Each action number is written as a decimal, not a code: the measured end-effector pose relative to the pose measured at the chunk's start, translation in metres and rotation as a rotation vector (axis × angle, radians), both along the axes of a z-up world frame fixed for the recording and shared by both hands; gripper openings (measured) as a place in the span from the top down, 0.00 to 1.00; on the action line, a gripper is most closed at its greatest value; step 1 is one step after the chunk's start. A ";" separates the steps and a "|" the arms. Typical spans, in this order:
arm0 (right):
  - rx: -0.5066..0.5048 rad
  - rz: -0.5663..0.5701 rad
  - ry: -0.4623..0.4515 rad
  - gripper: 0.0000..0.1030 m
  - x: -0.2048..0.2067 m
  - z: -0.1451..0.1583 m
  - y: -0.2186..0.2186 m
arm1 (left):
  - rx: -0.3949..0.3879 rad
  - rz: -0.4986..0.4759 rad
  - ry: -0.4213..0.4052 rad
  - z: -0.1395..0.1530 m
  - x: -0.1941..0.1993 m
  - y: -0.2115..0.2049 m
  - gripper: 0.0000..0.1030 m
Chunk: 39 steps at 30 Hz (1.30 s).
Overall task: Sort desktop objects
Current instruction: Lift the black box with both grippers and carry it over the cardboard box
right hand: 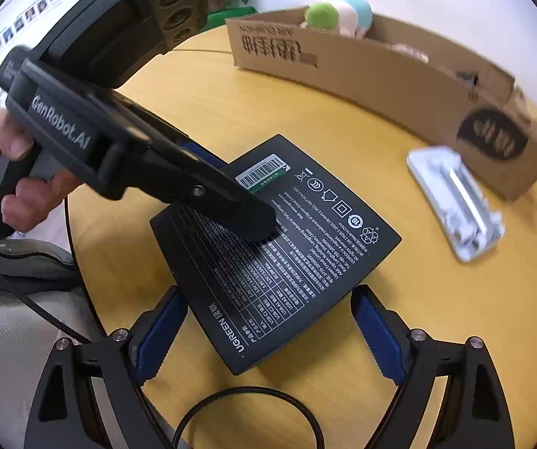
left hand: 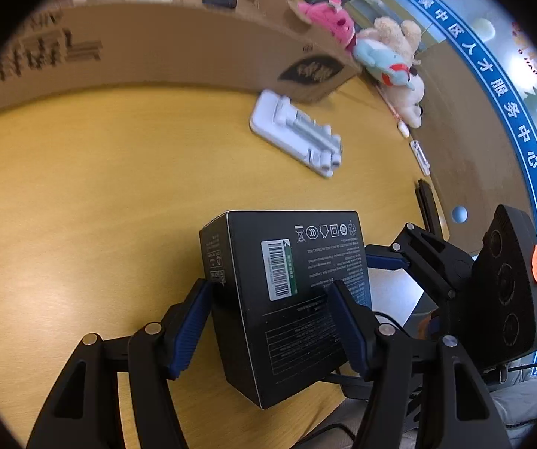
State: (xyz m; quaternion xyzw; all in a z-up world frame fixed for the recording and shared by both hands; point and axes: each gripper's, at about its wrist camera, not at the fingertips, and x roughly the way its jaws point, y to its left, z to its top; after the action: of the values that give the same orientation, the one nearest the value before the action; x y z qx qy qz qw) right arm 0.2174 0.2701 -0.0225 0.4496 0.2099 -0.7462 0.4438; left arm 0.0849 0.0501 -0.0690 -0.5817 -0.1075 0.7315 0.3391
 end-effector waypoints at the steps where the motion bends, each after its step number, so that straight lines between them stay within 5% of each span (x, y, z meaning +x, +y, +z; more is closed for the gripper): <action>1: -0.015 -0.001 0.007 0.14 -0.003 0.004 0.000 | 0.003 0.010 0.019 0.006 -0.001 -0.003 0.38; 11: -0.113 -0.010 0.141 0.14 -0.046 0.063 -0.044 | 0.006 0.063 0.240 0.076 -0.032 -0.019 0.38; 23: -0.192 0.061 0.433 0.14 -0.100 0.169 -0.082 | 0.002 0.105 0.560 0.192 -0.070 -0.030 0.38; 32: -0.253 0.094 0.551 0.14 -0.136 0.235 -0.101 | 0.030 0.151 0.700 0.249 -0.097 -0.040 0.38; 39: -0.261 0.126 0.578 0.14 -0.161 0.260 -0.124 | 0.043 0.168 0.735 0.261 -0.123 -0.055 0.38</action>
State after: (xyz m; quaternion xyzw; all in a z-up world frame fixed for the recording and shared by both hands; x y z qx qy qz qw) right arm 0.0563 0.1456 0.2371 0.1443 0.2572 -0.8348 0.4650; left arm -0.0384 -0.0053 0.1924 -0.2625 -0.0413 0.9142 0.3060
